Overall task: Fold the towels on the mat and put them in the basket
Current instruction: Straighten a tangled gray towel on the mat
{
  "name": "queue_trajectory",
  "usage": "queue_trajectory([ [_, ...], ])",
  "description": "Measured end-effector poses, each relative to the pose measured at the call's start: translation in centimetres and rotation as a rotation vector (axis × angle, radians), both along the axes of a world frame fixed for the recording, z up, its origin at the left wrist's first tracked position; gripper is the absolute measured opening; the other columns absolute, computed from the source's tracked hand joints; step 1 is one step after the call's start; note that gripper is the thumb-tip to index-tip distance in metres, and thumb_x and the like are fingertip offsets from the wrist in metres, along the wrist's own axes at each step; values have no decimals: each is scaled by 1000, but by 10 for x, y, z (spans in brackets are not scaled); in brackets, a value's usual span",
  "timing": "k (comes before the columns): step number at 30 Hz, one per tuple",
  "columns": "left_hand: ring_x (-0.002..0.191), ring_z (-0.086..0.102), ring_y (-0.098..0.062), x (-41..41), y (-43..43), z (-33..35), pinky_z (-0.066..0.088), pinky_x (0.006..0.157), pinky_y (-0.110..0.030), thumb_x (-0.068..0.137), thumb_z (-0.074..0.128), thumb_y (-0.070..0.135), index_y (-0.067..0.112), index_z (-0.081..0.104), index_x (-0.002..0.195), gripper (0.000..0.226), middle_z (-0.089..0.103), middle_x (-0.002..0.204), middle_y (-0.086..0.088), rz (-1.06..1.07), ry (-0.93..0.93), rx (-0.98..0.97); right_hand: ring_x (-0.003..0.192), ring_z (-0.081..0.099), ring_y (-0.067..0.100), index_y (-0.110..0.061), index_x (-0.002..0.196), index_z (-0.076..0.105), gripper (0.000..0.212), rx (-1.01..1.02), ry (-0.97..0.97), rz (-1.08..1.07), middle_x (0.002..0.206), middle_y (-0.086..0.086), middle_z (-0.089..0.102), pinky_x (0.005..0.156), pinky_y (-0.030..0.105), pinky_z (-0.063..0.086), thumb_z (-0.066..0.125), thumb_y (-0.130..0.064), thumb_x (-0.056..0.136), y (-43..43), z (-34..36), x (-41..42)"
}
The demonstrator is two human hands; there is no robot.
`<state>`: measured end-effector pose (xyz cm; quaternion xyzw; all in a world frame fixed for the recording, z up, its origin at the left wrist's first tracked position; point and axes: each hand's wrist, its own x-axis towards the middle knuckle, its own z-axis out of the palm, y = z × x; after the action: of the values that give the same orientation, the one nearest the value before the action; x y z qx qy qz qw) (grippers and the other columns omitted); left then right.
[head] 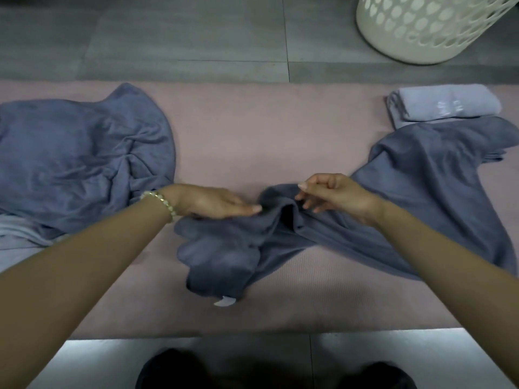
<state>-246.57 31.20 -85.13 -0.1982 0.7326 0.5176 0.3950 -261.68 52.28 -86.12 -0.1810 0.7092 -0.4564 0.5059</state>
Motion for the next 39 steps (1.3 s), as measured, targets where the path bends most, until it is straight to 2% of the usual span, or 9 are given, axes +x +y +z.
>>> queue_trajectory([
  [4,81,54,-9,1,17,-33,44,68,-9,96,44,38,18,63,93,28,60,89,5,153,159,-91,101,57,10,-14,105,63,14,9,438,11,110,2,63,89,12,40,59,-21,93,-14,-29,11],
  [8,94,50,-14,10,32,-60,39,81,-20,100,39,31,15,55,99,22,58,96,0,121,251,-182,132,41,27,-18,138,45,57,398,609,401,142,4,47,114,38,25,39,-55,95,-23,-48,21],
  [13,123,48,-14,17,52,-74,25,112,-24,90,14,66,14,54,133,78,56,132,0,190,78,-63,96,60,24,-6,92,65,50,347,469,231,100,11,67,93,34,43,38,-48,97,-12,-42,30],
  [19,136,29,1,32,73,-73,13,110,-7,100,21,45,25,34,145,51,35,146,17,-21,211,84,44,35,0,-19,50,36,51,254,284,240,48,-8,38,53,17,33,59,-42,89,33,-32,24],
  [23,105,58,-7,23,80,-69,44,100,-28,96,49,35,14,60,120,34,65,118,-3,56,312,0,76,58,3,-16,85,67,35,312,214,361,81,-8,65,72,15,45,59,-50,86,46,-31,23],
  [27,66,49,-5,-5,71,-17,42,61,-18,83,69,11,12,53,77,18,55,72,0,278,645,53,71,55,11,-31,125,47,35,162,113,140,90,-7,58,58,18,49,40,-48,96,36,-17,19],
  [32,69,55,-8,4,49,-16,47,72,-25,78,56,66,23,57,73,43,59,71,7,-40,686,-317,112,53,19,-10,121,59,55,268,343,242,116,2,55,100,25,36,37,-53,95,32,-33,12],
  [34,84,58,-10,14,44,-37,48,84,-31,77,37,78,23,62,87,61,62,88,4,-54,551,-346,119,45,21,-17,111,66,45,344,500,438,111,-2,51,106,29,31,43,-52,93,35,-46,12],
  [39,129,38,-22,10,46,-68,28,110,-32,96,38,48,19,41,140,53,45,139,-2,-210,453,-548,120,43,17,-25,115,61,40,348,607,433,125,-7,55,108,29,26,41,-53,95,20,-58,20],
])
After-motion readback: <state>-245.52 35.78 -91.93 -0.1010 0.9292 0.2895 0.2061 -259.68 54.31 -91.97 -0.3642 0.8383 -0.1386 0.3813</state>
